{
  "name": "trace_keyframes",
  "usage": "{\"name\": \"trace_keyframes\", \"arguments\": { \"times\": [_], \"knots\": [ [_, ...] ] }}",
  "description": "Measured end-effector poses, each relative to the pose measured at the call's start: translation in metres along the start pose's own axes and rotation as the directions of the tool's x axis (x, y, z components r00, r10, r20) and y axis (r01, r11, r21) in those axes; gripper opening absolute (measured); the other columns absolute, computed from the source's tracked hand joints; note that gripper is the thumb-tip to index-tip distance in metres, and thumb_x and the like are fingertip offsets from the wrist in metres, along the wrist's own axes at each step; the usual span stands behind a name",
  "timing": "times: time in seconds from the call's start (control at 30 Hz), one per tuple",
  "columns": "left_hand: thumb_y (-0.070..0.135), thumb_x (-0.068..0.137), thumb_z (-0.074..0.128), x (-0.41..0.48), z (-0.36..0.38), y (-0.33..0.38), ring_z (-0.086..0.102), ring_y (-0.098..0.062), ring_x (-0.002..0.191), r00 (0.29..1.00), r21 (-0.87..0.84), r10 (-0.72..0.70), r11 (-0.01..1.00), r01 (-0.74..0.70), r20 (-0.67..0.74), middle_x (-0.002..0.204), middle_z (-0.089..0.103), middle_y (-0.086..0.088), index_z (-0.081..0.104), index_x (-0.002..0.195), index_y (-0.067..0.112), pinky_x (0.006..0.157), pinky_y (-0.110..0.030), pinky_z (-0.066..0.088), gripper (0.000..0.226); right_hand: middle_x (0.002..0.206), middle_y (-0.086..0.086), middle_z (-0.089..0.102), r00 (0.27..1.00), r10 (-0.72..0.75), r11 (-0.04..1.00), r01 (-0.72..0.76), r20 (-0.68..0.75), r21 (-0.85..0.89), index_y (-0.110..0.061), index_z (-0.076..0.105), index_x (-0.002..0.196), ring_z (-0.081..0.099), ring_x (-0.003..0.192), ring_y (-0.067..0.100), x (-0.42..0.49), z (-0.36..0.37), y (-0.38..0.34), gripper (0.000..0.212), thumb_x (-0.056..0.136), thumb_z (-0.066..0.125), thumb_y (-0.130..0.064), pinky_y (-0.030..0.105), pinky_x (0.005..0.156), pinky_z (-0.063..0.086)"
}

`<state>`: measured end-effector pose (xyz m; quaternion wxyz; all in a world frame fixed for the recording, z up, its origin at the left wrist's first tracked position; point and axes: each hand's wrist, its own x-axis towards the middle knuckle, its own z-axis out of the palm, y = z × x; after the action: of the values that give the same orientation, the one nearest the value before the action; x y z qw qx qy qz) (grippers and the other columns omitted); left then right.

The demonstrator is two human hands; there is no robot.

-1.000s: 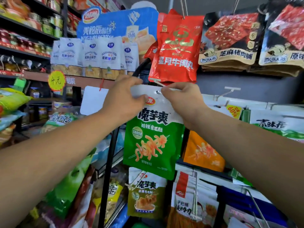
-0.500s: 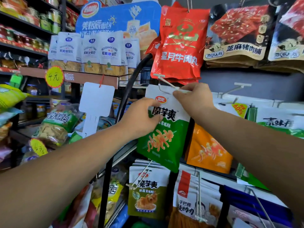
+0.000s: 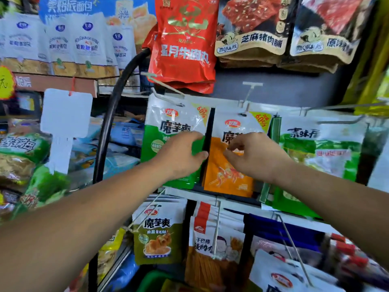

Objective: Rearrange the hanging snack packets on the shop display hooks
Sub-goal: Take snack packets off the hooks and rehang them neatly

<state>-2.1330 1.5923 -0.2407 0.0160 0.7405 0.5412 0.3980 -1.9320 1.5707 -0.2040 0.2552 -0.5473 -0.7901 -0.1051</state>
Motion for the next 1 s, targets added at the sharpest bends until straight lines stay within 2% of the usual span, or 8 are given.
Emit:
{"name": "trace_keyframes", "arguments": {
  "times": [0.13, 0.27, 0.4, 0.57, 0.67, 0.77, 0.87, 1.0],
  "knots": [
    [0.031, 0.095, 0.07, 0.001, 0.024, 0.044, 0.061, -0.018, 0.126, 0.997, -0.125, 0.068, 0.99, -0.062, 0.047, 0.139, 0.064, 0.0, 0.062, 0.137, 0.018, 0.106, -0.038, 0.051, 0.045, 0.106, -0.003, 0.076, 0.999, -0.001, 0.992, -0.005, -0.053, -0.122, -0.03, 0.076, 0.102, 0.071, 0.104, 0.026, -0.03, -0.016, 0.034, 0.028, 0.095, 0.059, -0.051, 0.037, 0.08, 0.059],
    [0.027, 0.095, 0.071, 0.003, 0.063, 0.091, 0.065, -0.02, 0.121, 0.985, -0.273, 0.088, 0.961, -0.046, 0.146, 0.135, 0.065, -0.003, 0.061, 0.137, 0.015, 0.097, -0.031, 0.052, 0.045, 0.108, 0.007, 0.069, 0.947, -0.031, 0.941, -0.08, -0.32, -0.328, -0.026, 0.08, 0.106, 0.064, 0.109, 0.038, -0.061, -0.042, 0.09, 0.029, 0.092, 0.063, -0.045, 0.042, 0.082, 0.05],
    [0.025, 0.092, 0.075, 0.009, 0.095, 0.128, 0.059, -0.022, 0.129, 0.971, -0.413, 0.016, 0.907, 0.086, 0.238, 0.149, 0.054, -0.007, 0.043, 0.151, 0.013, 0.107, -0.034, 0.049, 0.069, 0.106, 0.012, 0.065, 0.934, 0.072, 0.962, -0.157, -0.349, -0.222, -0.017, 0.079, 0.11, 0.064, 0.107, 0.04, -0.075, -0.064, 0.15, 0.028, 0.091, 0.068, -0.034, 0.042, 0.081, 0.051],
    [0.033, 0.083, 0.083, 0.014, 0.119, 0.148, 0.063, -0.023, 0.123, 0.961, -0.531, -0.139, 0.81, 0.25, 0.24, 0.142, 0.061, -0.006, 0.036, 0.154, 0.016, 0.103, -0.038, 0.051, 0.086, 0.097, 0.005, 0.067, 0.957, -0.06, 0.998, 0.057, -0.282, -0.019, -0.011, 0.08, 0.108, 0.068, 0.089, 0.03, -0.098, -0.073, 0.187, 0.02, 0.092, 0.074, -0.021, 0.039, 0.082, 0.057],
    [0.024, 0.088, 0.081, 0.011, 0.12, 0.156, 0.068, -0.019, 0.101, 0.978, -0.579, -0.144, 0.789, 0.205, 0.151, 0.11, 0.072, -0.004, 0.06, 0.123, 0.015, 0.08, -0.026, 0.053, 0.042, 0.091, -0.002, 0.064, 0.914, -0.041, 0.999, 0.042, -0.403, -0.005, -0.018, 0.08, 0.102, 0.067, 0.081, 0.023, -0.111, -0.081, 0.198, 0.016, 0.092, 0.072, -0.027, 0.044, 0.074, 0.059],
    [0.015, 0.09, 0.078, 0.011, 0.117, 0.158, 0.063, -0.013, 0.079, 0.989, -0.563, -0.125, 0.813, 0.145, 0.074, 0.086, 0.068, 0.002, 0.067, 0.094, 0.014, 0.068, -0.026, 0.053, 0.012, 0.101, 0.0, 0.065, 0.887, 0.059, 0.995, -0.09, -0.458, -0.045, -0.024, 0.079, 0.11, 0.067, 0.099, 0.025, -0.12, -0.087, 0.212, 0.025, 0.092, 0.066, -0.036, 0.04, 0.076, 0.057],
    [0.009, 0.086, 0.079, 0.014, 0.112, 0.153, 0.055, -0.019, 0.072, 0.979, -0.499, -0.195, 0.856, 0.137, -0.064, 0.077, 0.056, 0.002, 0.058, 0.086, 0.017, 0.065, -0.03, 0.047, 0.023, 0.118, 0.006, 0.063, 0.895, 0.125, 0.986, -0.162, -0.428, -0.05, -0.021, 0.074, 0.125, 0.062, 0.119, 0.032, -0.125, -0.09, 0.23, 0.034, 0.093, 0.07, -0.033, 0.045, 0.084, 0.057],
    [0.006, 0.081, 0.08, 0.003, 0.11, 0.177, 0.053, -0.011, 0.064, 0.989, -0.448, -0.058, 0.894, -0.01, -0.138, 0.071, 0.057, 0.007, 0.056, 0.077, 0.023, 0.06, -0.023, 0.044, 0.03, 0.123, 0.004, 0.063, 0.904, 0.155, 0.983, -0.18, -0.399, -0.024, -0.02, 0.072, 0.129, 0.069, 0.1, 0.031, -0.134, -0.094, 0.25, 0.036, 0.097, 0.068, -0.035, 0.049, 0.075, 0.06]
  ]
}}
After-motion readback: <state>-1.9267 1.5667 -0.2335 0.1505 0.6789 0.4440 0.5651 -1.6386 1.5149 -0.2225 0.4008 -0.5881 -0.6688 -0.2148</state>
